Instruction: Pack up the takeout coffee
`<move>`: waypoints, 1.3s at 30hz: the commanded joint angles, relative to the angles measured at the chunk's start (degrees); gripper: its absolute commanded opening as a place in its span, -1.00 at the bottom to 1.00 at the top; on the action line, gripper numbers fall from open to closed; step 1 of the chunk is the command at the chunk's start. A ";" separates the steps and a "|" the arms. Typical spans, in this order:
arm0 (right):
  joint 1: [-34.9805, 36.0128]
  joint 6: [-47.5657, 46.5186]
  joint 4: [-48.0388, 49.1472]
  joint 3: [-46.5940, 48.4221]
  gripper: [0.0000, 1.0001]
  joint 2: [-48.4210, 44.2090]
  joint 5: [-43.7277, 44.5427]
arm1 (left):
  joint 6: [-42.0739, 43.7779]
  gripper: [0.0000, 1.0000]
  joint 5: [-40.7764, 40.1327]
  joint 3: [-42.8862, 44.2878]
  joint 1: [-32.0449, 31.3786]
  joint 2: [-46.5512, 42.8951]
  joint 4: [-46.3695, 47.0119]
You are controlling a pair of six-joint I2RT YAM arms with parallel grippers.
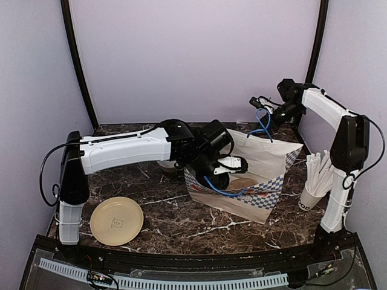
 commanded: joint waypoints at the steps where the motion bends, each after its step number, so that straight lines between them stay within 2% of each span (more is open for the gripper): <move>1: 0.28 -0.39 0.09 0.58 0.28 -4.59 -2.19 | -5.42 0.05 11.76 -4.28 -0.81 -2.49 -9.39; 11: 0.54 -2.50 -0.55 -5.90 0.28 -9.25 -4.12 | -11.49 -0.01 17.51 -12.49 -1.31 -8.53 -11.85; 15: 0.80 -2.93 -0.51 -7.40 0.28 -10.65 -3.74 | -13.07 -0.03 16.29 -14.45 -3.10 -10.11 -12.65; 25: 1.72 -3.66 -1.96 -6.68 0.27 -10.22 -2.52 | -9.73 -0.08 9.07 -10.36 -7.55 -2.59 -14.25; 33: 4.06 -4.69 -3.08 -7.40 0.26 -10.56 -1.99 | -8.25 -0.09 10.14 -5.51 -8.37 5.21 -14.53; 39: 5.40 -4.56 -3.75 -8.89 0.27 -13.18 -2.19 | -9.10 -0.01 10.80 -4.23 -8.28 3.23 -14.53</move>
